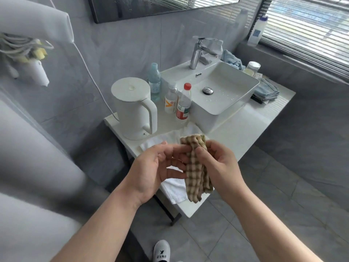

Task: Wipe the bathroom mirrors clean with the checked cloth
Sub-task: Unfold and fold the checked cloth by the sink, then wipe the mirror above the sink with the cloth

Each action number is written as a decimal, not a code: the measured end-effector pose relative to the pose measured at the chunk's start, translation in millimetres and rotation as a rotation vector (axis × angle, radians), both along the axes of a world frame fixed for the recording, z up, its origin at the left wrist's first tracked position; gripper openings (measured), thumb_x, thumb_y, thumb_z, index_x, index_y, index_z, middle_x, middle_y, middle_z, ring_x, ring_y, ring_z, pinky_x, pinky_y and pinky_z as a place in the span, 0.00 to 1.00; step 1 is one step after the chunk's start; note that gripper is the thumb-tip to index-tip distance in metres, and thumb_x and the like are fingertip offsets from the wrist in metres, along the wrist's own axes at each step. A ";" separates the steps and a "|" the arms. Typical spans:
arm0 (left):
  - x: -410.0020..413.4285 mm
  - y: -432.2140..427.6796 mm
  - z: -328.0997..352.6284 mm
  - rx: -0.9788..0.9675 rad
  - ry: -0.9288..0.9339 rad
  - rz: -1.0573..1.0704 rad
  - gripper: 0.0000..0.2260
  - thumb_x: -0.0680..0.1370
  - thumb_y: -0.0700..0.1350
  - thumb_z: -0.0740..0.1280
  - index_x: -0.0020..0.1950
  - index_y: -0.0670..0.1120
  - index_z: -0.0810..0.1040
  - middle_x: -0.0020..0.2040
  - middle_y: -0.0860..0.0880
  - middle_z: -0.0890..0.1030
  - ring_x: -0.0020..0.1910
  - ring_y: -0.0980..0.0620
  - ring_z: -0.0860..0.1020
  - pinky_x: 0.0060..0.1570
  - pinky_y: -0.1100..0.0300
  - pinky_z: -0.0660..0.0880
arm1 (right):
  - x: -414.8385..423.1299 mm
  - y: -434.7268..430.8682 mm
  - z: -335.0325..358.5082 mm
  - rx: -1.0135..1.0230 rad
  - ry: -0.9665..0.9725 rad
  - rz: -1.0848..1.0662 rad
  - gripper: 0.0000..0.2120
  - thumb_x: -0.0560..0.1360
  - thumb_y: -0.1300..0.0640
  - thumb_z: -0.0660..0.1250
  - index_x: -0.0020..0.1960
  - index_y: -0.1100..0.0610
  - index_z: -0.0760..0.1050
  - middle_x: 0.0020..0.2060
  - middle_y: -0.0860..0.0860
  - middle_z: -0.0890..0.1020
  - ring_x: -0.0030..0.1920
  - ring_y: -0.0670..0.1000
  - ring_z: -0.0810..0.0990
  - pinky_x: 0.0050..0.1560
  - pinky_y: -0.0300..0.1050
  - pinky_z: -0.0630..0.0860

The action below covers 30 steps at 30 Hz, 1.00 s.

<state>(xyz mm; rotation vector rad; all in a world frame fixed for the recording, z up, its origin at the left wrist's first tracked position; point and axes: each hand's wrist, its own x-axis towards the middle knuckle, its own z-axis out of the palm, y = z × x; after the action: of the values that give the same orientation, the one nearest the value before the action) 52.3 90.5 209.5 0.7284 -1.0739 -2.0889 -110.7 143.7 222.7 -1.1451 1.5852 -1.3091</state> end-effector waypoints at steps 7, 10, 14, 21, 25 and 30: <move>4.7 15.7 4.9 -0.033 -0.075 0.016 0.25 0.75 0.53 0.53 0.53 0.44 0.87 0.40 0.45 0.79 0.39 0.51 0.74 0.41 0.58 0.74 | 0.7 2.5 -2.1 0.025 -0.022 0.050 0.17 0.69 0.44 0.68 0.44 0.59 0.80 0.41 0.63 0.80 0.38 0.51 0.78 0.42 0.57 0.76; 14.6 14.9 4.5 -0.025 -0.109 0.114 0.22 0.74 0.51 0.56 0.50 0.42 0.87 0.37 0.45 0.77 0.36 0.51 0.72 0.37 0.59 0.72 | 5.0 -4.8 -4.7 0.037 -0.096 0.072 0.11 0.72 0.48 0.66 0.42 0.56 0.80 0.39 0.61 0.81 0.40 0.53 0.79 0.44 0.59 0.77; 35.1 3.3 1.8 -0.082 -0.155 0.246 0.19 0.75 0.51 0.58 0.46 0.44 0.87 0.37 0.46 0.78 0.36 0.51 0.74 0.37 0.59 0.74 | 16.5 -24.3 -4.4 0.040 -0.183 0.093 0.08 0.71 0.47 0.66 0.42 0.49 0.83 0.38 0.52 0.84 0.41 0.52 0.82 0.46 0.54 0.79; 92.2 -53.3 0.9 -0.305 -0.354 0.417 0.11 0.70 0.53 0.67 0.43 0.50 0.86 0.40 0.47 0.83 0.41 0.51 0.80 0.41 0.58 0.77 | 41.9 -76.1 -3.9 0.039 -0.167 0.129 0.06 0.73 0.49 0.67 0.43 0.48 0.82 0.37 0.48 0.83 0.41 0.48 0.82 0.44 0.50 0.78; 133.7 -107.4 17.8 -0.548 -0.570 0.527 0.12 0.70 0.58 0.65 0.45 0.54 0.84 0.44 0.48 0.83 0.44 0.54 0.80 0.48 0.57 0.76 | 69.1 -125.7 2.1 0.004 -0.184 0.090 0.06 0.77 0.52 0.68 0.47 0.50 0.83 0.42 0.52 0.85 0.43 0.51 0.83 0.48 0.53 0.80; 178.2 -179.8 71.4 -1.053 -0.866 0.630 0.16 0.75 0.57 0.62 0.57 0.54 0.80 0.55 0.63 0.79 0.56 0.57 0.78 0.57 0.58 0.75 | 110.3 -188.8 29.1 -0.092 -0.232 0.107 0.06 0.77 0.53 0.67 0.46 0.53 0.82 0.40 0.54 0.83 0.41 0.51 0.81 0.45 0.52 0.78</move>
<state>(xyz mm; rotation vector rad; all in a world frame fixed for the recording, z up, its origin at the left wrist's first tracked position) 230.5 -89.3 280.8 1.1805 -1.8224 -0.4526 -0.3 -45.1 251.8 -1.0747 1.2915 -1.4007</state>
